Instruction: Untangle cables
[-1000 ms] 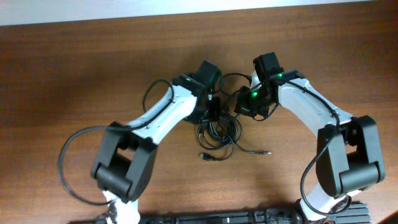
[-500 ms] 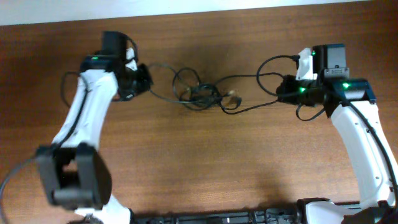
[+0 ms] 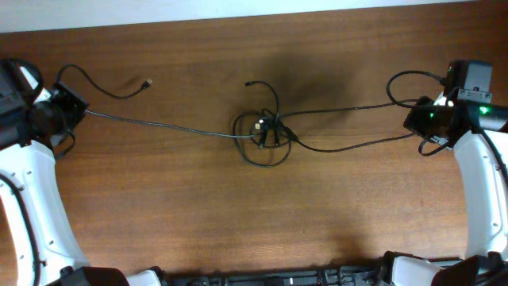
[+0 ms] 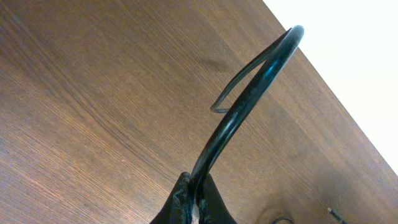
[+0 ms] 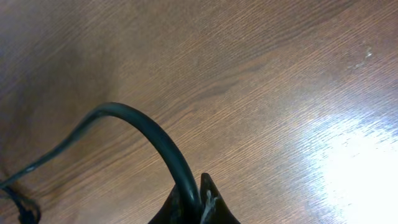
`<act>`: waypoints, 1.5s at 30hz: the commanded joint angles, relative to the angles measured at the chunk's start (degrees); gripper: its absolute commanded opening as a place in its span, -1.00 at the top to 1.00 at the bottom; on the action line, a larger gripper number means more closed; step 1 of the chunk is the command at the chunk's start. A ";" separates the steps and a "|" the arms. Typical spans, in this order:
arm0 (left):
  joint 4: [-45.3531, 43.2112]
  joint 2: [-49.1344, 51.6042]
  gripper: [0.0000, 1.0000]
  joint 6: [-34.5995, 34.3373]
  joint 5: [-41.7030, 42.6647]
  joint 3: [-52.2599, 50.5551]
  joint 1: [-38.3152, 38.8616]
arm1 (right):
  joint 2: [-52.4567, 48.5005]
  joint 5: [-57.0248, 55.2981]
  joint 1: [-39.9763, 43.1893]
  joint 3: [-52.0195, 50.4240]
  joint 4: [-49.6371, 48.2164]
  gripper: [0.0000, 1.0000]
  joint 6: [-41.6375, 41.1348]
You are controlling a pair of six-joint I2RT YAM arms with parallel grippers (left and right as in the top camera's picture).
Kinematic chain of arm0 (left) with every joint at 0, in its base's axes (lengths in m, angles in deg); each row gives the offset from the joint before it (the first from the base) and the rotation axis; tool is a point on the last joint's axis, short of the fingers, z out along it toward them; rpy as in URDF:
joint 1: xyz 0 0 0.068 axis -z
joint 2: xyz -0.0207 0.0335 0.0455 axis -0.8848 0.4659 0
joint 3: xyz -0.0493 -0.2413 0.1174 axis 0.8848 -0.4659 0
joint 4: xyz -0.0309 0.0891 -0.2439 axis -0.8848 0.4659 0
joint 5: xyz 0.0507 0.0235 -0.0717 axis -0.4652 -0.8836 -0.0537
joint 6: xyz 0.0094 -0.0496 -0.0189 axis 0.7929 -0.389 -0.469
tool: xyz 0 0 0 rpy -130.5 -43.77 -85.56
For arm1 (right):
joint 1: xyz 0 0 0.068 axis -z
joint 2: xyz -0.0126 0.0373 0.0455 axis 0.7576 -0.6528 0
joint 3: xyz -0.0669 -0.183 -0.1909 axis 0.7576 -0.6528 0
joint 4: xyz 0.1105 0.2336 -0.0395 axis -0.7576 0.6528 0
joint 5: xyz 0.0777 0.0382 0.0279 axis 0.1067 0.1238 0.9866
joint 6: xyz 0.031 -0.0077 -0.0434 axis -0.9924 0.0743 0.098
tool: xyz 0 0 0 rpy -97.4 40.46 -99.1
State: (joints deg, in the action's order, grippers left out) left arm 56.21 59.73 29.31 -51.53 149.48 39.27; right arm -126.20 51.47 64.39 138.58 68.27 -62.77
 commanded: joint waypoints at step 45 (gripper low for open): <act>0.57 14.49 -0.98 3.08 3.65 0.87 26.93 | -7.54 31.43 6.01 36.92 -28.13 0.92 -2.56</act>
State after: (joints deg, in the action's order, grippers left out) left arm 56.78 73.89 31.89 -47.47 149.52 66.24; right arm -128.66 86.92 69.39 175.49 34.26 -70.53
